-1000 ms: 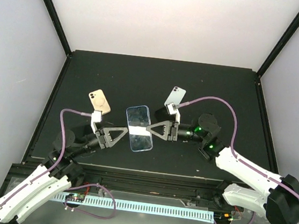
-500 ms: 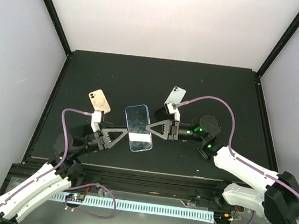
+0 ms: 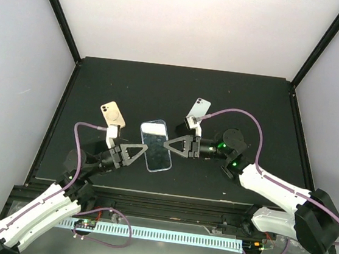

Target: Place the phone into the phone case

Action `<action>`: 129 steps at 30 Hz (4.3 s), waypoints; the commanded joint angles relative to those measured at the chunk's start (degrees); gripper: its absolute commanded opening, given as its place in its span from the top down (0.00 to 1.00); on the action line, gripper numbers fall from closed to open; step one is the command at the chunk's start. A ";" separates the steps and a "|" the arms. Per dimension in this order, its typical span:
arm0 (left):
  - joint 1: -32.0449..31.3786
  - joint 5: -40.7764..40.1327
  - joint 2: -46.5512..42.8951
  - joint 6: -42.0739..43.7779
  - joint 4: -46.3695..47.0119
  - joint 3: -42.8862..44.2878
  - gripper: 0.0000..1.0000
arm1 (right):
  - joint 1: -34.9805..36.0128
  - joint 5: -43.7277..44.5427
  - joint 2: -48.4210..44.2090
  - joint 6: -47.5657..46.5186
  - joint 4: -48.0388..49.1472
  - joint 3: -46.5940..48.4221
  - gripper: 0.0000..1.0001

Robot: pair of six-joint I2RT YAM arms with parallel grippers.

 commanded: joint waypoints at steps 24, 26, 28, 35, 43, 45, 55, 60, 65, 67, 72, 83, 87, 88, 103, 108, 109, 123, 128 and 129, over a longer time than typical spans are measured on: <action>0.17 7.47 -4.12 9.02 -7.13 3.57 0.97 | 0.33 -0.91 -0.48 -10.56 -12.15 8.08 0.64; 0.19 8.72 -3.77 9.72 -7.38 3.91 0.97 | 0.35 -1.18 0.29 -10.13 -12.08 9.36 0.64; 0.19 9.49 -3.82 10.76 -8.19 4.25 0.97 | 0.33 -1.17 0.71 -9.96 -12.14 10.54 0.64; 0.17 9.07 -4.30 11.67 -10.70 4.19 0.97 | 0.32 -0.33 0.85 -10.61 -11.99 11.54 0.79; 0.22 4.10 -7.88 7.80 -9.40 3.61 0.61 | 0.37 -3.70 0.63 -12.72 -10.70 8.31 0.93; 0.15 2.57 -8.64 7.43 -9.35 3.09 0.57 | 0.37 -4.61 0.12 -14.03 -11.16 6.74 0.93; 0.19 -2.38 -8.62 7.07 -12.61 1.73 0.58 | 0.55 -5.99 -2.08 -18.74 -14.52 2.68 0.92; 0.21 -2.64 -7.35 7.24 -13.19 1.69 0.63 | 0.53 -6.11 -2.02 -20.13 -16.82 2.83 0.92; 0.22 0.05 -3.86 6.96 -9.74 1.45 0.61 | 0.53 -6.13 -1.95 -19.16 -16.49 3.45 0.92; 0.16 1.01 -2.28 7.13 -9.07 1.87 0.61 | 0.51 -5.90 -1.98 -19.74 -17.68 4.13 0.92; 0.21 4.35 1.12 6.91 -5.48 2.29 0.68 | 0.54 -5.86 -1.45 -19.48 -16.89 4.06 0.92; 0.23 5.44 -0.09 6.82 -2.53 0.55 0.98 | 0.55 -7.90 -0.73 -19.79 -16.31 4.39 0.92; 0.16 5.18 -0.87 7.50 -3.39 0.45 0.98 | 0.52 -6.63 -1.21 -19.00 -16.06 4.44 0.92; 0.14 5.27 -0.99 7.52 -3.52 0.45 0.95 | 0.47 -6.70 -1.38 -19.00 -15.83 4.59 0.92; 0.18 8.38 2.93 11.24 -4.24 1.15 0.56 | 0.53 -2.13 -2.71 -18.29 -18.45 9.22 0.92; 0.22 9.63 5.31 11.88 -3.07 1.45 0.90 | 0.41 -0.70 -2.29 -20.19 -21.97 10.26 0.86; 0.23 9.79 5.54 12.37 -3.07 1.55 0.97 | 0.09 -0.54 -2.42 -21.13 -23.19 10.54 0.84; 0.22 14.13 7.30 14.61 -2.43 3.56 0.98 | -2.09 0.72 -2.76 -27.29 -35.15 15.86 0.79; 0.22 13.72 7.86 14.98 -3.76 4.47 0.98 | -2.11 0.34 -2.72 -28.88 -37.11 16.35 0.71; 0.16 13.45 7.78 15.20 -4.27 4.64 0.98 | -2.13 0.36 -2.83 -29.49 -37.81 16.42 0.69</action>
